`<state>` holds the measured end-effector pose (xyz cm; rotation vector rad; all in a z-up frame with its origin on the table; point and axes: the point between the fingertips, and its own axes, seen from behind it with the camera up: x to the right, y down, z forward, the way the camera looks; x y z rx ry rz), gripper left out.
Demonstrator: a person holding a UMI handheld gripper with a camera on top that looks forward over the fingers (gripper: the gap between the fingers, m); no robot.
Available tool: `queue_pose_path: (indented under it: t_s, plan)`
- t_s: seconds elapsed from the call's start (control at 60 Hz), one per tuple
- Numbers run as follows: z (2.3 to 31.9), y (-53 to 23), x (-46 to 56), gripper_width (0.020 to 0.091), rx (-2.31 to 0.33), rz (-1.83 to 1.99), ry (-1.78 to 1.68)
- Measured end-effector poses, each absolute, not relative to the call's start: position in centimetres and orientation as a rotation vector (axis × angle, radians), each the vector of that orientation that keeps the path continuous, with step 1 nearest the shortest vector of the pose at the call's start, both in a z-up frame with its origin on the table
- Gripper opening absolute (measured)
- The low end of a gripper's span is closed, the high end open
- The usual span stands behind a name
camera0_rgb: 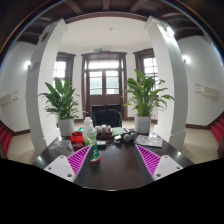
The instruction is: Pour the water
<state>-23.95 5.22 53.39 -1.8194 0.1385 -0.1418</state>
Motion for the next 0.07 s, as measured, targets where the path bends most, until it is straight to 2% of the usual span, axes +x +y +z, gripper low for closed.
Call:
queue_pose_path:
  t_s: [0.067]
  plan:
    - [53.3, 6.7, -25.4, 0.0843, -1.819, -0.139, 0.139]
